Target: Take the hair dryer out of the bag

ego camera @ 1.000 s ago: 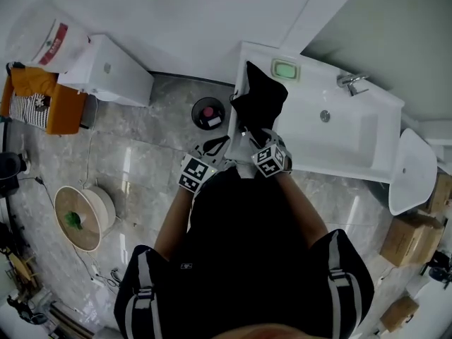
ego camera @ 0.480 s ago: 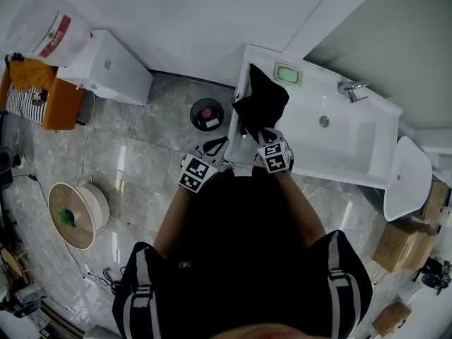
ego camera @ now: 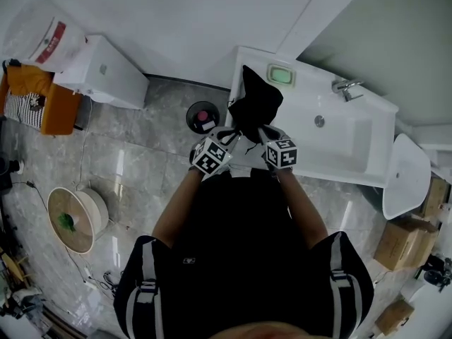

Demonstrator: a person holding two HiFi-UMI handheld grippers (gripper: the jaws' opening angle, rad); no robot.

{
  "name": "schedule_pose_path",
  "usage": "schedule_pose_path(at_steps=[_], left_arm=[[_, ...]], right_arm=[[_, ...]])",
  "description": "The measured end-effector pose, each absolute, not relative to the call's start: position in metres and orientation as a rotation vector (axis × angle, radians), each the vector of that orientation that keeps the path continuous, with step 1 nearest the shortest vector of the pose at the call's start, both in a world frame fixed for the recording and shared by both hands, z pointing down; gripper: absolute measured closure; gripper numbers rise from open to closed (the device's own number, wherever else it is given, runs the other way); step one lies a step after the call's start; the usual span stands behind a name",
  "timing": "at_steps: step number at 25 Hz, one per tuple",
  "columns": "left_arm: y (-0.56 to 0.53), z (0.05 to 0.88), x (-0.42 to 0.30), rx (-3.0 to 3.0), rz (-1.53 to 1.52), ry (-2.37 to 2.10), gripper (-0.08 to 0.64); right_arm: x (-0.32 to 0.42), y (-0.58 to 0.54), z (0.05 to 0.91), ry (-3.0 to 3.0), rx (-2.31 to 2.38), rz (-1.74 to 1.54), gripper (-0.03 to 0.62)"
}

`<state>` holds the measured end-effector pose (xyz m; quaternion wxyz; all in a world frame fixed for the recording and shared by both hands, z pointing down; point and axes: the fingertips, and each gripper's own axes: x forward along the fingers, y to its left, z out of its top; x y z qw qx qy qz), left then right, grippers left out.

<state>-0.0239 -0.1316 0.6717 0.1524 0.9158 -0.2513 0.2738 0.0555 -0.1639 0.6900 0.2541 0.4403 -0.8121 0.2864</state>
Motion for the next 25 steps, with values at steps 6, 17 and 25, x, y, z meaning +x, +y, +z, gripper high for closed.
schedule_pose_path(at_steps=[6,17,25], left_arm=[[-0.167,0.726,0.015,2.574,1.057,-0.635,0.412],[-0.205,0.769,0.064,2.45,1.176,-0.623,0.386],[-0.204,0.79,0.058,2.325,1.194,-0.695,0.333]], right_arm=[[0.06,-0.156,0.679,-2.255,1.176,0.808,0.518],[0.077,-0.152,0.676,-2.329,1.063,0.833,0.518],[0.077,-0.156,0.677,-2.363,0.942,0.82,0.518]])
